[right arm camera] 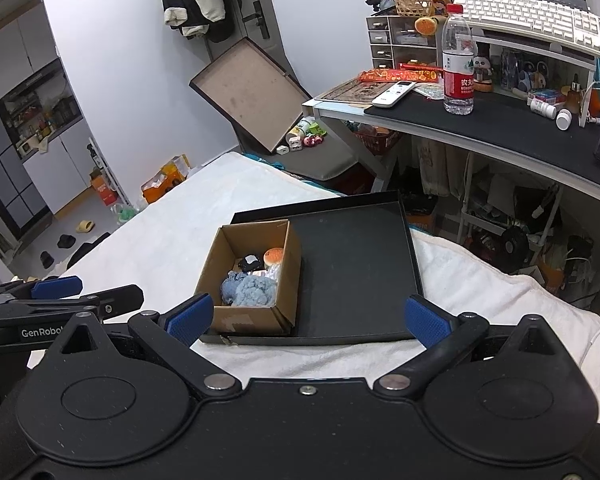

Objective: Organize soft objects

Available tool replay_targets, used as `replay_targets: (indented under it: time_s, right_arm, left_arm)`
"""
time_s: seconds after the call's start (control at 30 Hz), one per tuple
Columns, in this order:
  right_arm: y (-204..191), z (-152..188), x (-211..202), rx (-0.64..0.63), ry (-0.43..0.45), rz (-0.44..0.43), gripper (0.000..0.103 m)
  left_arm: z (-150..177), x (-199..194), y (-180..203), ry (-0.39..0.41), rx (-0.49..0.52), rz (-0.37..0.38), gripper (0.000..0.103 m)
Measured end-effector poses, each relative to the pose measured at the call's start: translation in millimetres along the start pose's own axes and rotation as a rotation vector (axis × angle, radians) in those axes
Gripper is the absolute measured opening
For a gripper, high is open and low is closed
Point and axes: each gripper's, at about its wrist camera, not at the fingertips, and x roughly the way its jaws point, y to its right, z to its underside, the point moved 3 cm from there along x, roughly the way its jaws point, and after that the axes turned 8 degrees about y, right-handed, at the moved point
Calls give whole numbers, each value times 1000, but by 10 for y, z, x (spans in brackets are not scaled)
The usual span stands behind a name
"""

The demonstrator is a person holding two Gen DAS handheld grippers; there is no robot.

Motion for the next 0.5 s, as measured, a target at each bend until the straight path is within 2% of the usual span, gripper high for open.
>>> replay_targets:
  time_s: [0.5]
  right_arm:
    - [6,15,-4,6,-3,-3,103]
  left_arm:
    - [7,4,-11,-1,0,-2,97]
